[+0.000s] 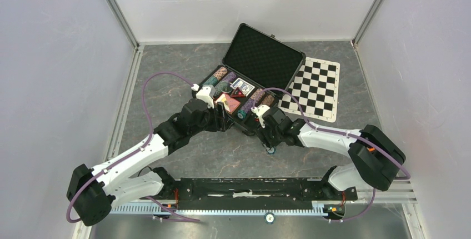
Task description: Pack up texas hold em set
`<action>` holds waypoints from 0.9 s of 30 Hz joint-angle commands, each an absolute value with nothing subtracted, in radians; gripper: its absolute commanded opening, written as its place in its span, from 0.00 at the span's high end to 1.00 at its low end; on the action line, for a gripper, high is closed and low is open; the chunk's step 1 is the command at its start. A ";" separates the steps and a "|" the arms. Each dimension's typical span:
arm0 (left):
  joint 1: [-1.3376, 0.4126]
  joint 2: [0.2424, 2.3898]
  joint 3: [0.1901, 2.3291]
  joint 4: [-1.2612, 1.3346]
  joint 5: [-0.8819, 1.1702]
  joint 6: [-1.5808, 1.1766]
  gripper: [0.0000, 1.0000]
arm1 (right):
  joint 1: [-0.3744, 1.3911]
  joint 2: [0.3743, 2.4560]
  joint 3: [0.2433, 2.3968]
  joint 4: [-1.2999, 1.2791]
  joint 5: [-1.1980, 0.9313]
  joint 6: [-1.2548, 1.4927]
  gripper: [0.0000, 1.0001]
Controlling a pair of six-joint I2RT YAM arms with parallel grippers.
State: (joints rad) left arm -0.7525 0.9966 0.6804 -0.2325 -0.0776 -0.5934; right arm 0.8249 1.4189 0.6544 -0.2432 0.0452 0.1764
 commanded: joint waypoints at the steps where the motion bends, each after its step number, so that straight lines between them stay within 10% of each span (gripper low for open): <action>1: -0.749 0.993 0.687 -0.209 -0.086 -0.574 0.29 | 0.832 1.448 0.675 -0.237 0.019 0.186 0.38; 6: -0.749 0.994 0.687 -0.212 -0.087 -0.572 0.29 | 0.831 1.446 0.677 -0.236 0.015 0.180 0.60; 27: -0.747 1.003 0.700 -0.219 -0.069 -0.583 0.28 | 0.831 1.263 0.747 -0.330 0.119 0.163 0.63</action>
State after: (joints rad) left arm -0.7521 1.0035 0.6804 -0.2337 -0.0761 -0.5934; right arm 0.8249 1.3155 0.7033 -0.3214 0.0895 0.1741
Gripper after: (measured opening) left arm 0.711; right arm 0.454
